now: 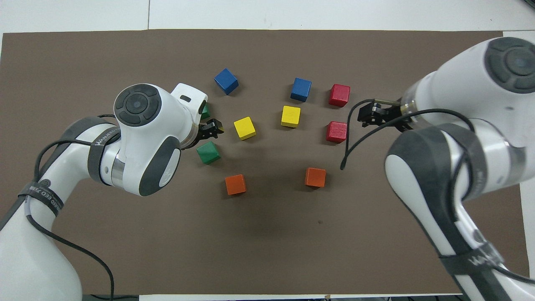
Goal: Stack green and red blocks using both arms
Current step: 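Grasp the green cube with the left gripper while the right gripper grasps red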
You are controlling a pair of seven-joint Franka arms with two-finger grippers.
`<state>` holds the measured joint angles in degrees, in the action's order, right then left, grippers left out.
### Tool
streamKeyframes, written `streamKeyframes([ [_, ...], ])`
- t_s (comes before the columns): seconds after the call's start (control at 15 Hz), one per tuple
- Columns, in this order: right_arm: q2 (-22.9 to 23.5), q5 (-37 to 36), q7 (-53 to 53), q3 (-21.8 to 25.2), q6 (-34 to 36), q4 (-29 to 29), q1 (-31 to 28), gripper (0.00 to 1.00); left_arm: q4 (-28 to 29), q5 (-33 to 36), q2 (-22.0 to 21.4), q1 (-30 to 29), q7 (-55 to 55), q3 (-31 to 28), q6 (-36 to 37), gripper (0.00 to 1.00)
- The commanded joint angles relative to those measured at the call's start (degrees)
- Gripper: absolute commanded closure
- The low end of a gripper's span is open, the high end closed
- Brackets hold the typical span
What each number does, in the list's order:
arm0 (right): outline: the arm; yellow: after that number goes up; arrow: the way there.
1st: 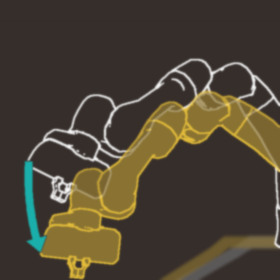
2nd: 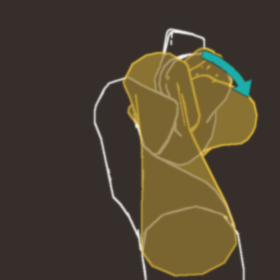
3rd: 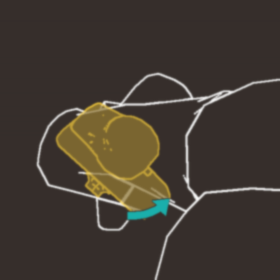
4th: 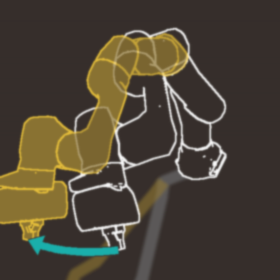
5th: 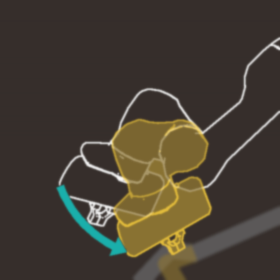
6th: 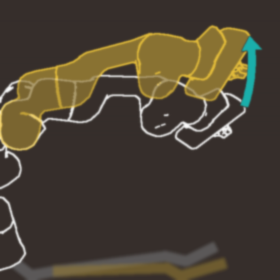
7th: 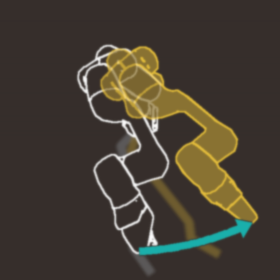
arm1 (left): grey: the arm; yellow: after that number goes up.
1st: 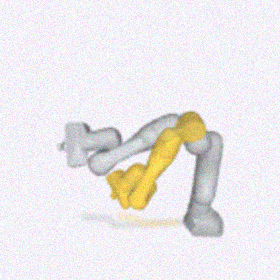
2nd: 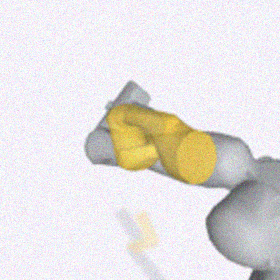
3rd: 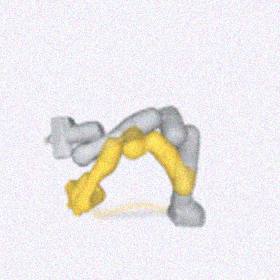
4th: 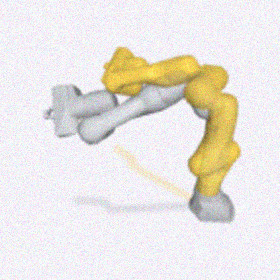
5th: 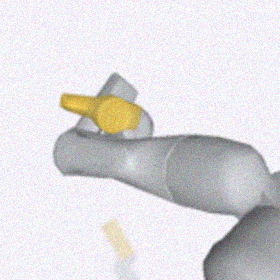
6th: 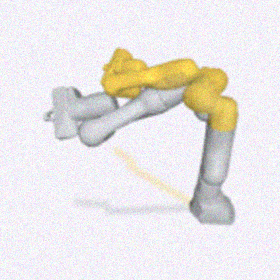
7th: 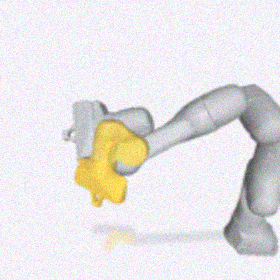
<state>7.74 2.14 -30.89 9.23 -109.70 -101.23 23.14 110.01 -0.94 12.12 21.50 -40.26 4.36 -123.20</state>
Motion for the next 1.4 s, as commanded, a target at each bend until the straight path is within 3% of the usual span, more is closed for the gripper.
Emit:
streamKeyframes([
  [0.0,6.04,1.46,-5.04,0.27,-6.55,0.33,1.29,0.00,4.94,0.59,-1.58,2.31,-2.10,-0.84,-4.04,0.00],
  [0.27,10.88,1.55,-5.32,0.27,-11.66,0.33,1.82,0.00,5.66,3.48,2.55,4.17,-7.90,-0.84,-7.84,0.00],
  [0.53,14.93,1.46,-5.15,0.18,-15.01,0.33,1.91,0.00,6.62,3.58,3.08,3.55,-8.08,-0.93,-8.98,0.00],
  [1.13,14.85,1.46,-0.57,-0.52,-19.05,-5.72,2.00,0.00,7.24,3.58,4.58,3.38,-15.02,-1.02,-11.27,0.00],
  [1.2,14.93,1.46,-0.57,-0.79,-19.84,-6.17,2.00,0.00,7.33,3.58,4.66,3.38,-16.42,-1.02,-11.36,0.10],
  [1.27,14.93,1.46,-0.49,-0.88,-20.11,-6.52,2.00,0.00,7.33,3.58,4.66,3.46,-18.17,-1.02,-11.44,0.36],
  [1.33,14.93,1.46,0.21,-0.88,-20.11,-6.70,2.00,0.03,7.24,3.58,4.66,3.38,-19.41,-1.02,-10.66,0.99],
])
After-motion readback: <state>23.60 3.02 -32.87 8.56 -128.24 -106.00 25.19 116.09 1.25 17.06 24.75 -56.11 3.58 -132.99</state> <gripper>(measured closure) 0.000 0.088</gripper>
